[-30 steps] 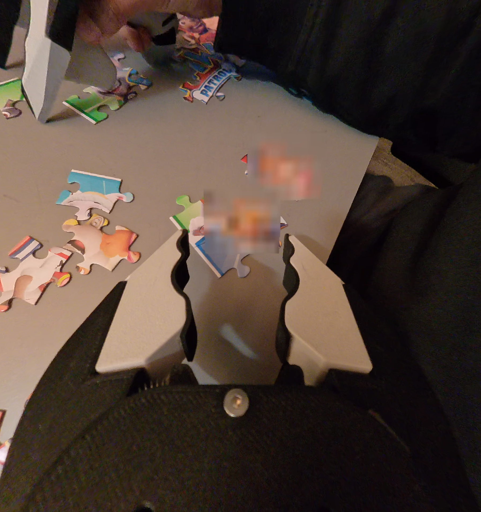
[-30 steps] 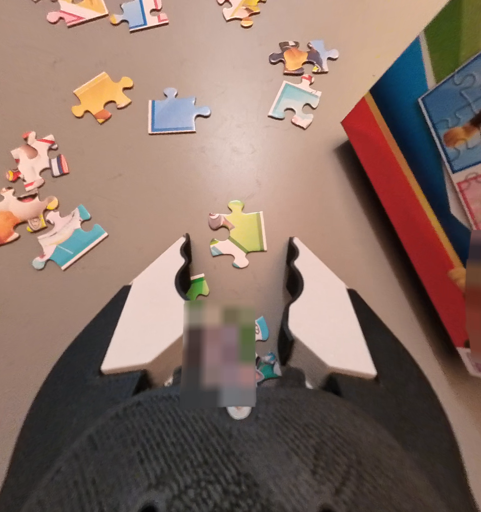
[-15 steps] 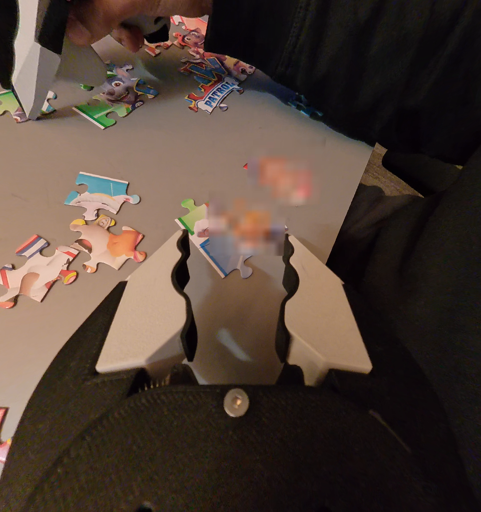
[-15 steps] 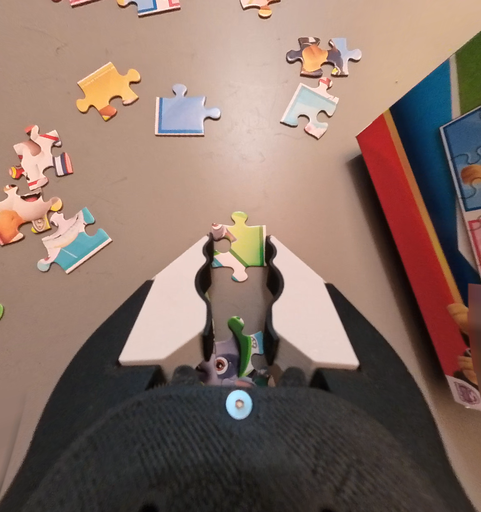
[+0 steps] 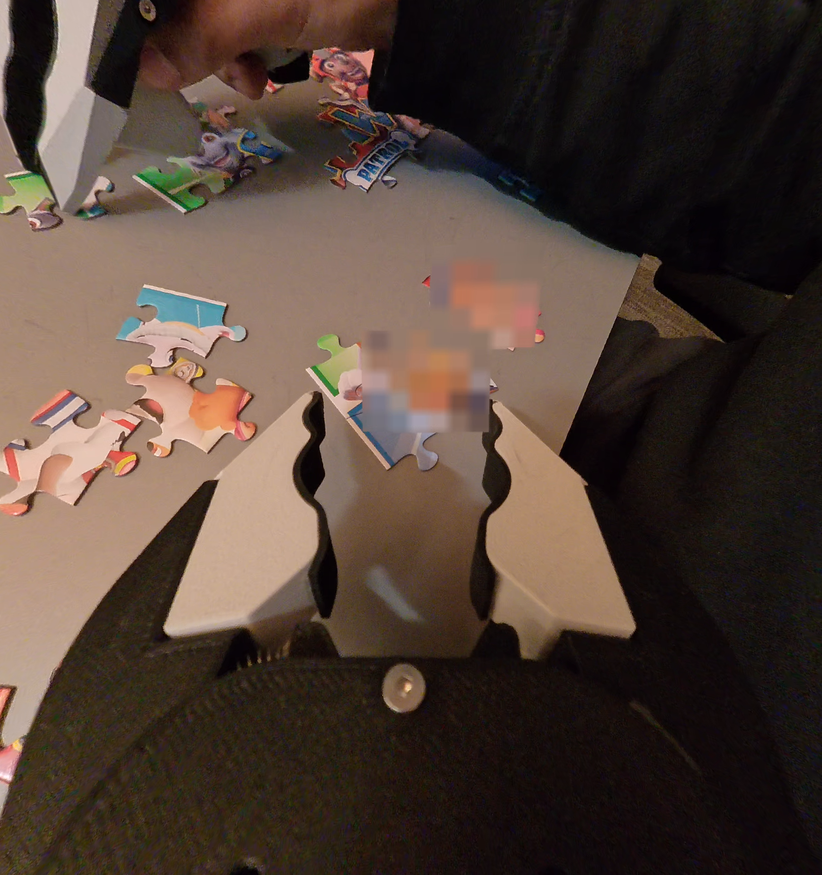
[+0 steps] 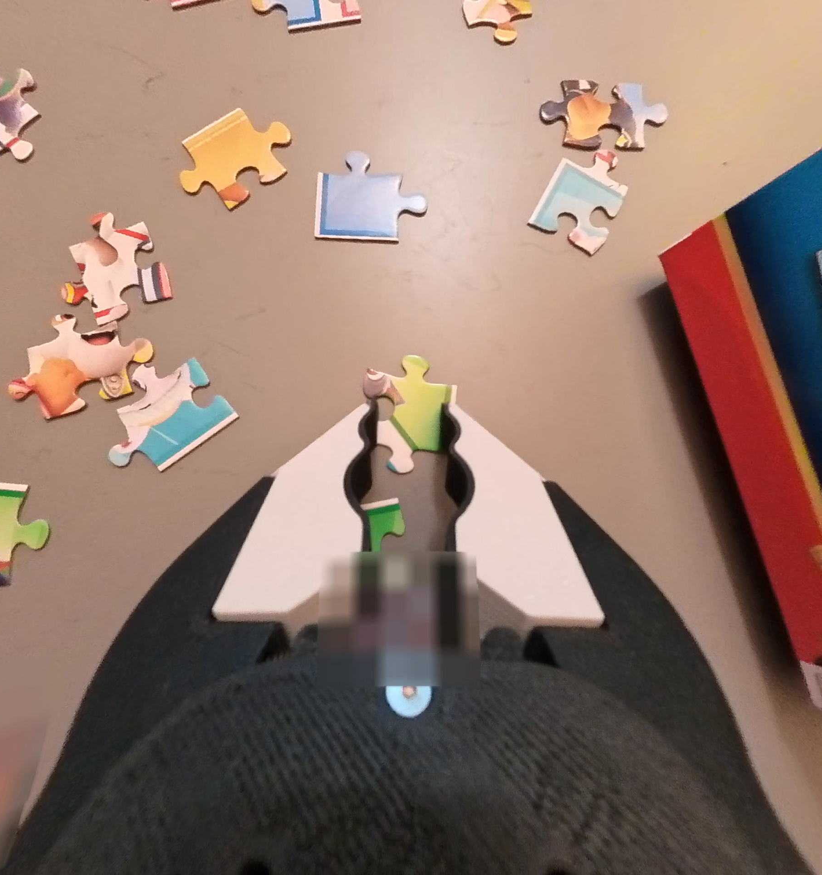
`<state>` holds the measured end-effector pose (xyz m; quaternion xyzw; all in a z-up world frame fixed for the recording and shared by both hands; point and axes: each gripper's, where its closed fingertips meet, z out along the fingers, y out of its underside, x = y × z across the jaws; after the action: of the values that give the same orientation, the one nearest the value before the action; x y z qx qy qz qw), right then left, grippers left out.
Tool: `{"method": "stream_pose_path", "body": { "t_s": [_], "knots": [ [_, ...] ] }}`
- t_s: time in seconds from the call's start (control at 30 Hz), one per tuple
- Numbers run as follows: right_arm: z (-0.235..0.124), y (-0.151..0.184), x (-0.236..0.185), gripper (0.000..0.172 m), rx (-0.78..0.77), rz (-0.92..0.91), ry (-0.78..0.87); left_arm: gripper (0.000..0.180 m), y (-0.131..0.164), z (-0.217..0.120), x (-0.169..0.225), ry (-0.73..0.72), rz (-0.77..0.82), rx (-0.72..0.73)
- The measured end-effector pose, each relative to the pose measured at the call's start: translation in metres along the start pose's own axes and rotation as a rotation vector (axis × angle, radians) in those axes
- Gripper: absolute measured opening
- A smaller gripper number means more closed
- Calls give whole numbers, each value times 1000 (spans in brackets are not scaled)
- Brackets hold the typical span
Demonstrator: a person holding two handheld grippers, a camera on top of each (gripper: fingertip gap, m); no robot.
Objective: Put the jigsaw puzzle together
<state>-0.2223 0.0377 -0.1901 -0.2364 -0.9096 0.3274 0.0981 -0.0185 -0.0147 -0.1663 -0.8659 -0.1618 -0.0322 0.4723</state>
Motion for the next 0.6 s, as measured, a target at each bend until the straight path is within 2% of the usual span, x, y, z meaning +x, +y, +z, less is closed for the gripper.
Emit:
{"method": "stream_pose_path", "body": {
  "t_s": [0.23, 0.37, 0.47, 0.6],
  "knots": [
    [-2, 2, -2, 18, 19, 24, -10, 65, 0, 1, 2, 3, 5, -4],
    [-4, 3, -15, 2, 48, 28, -33, 65, 0, 0, 2, 0, 7, -1],
    [-7, 6, -20, 11, 41, 21, -16, 65, -1, 0, 2, 1, 5, 4],
    [-17, -3, -3, 19, 87, 1, 100, 65, -1, 1, 3, 5, 5, 5]
  ]
}}
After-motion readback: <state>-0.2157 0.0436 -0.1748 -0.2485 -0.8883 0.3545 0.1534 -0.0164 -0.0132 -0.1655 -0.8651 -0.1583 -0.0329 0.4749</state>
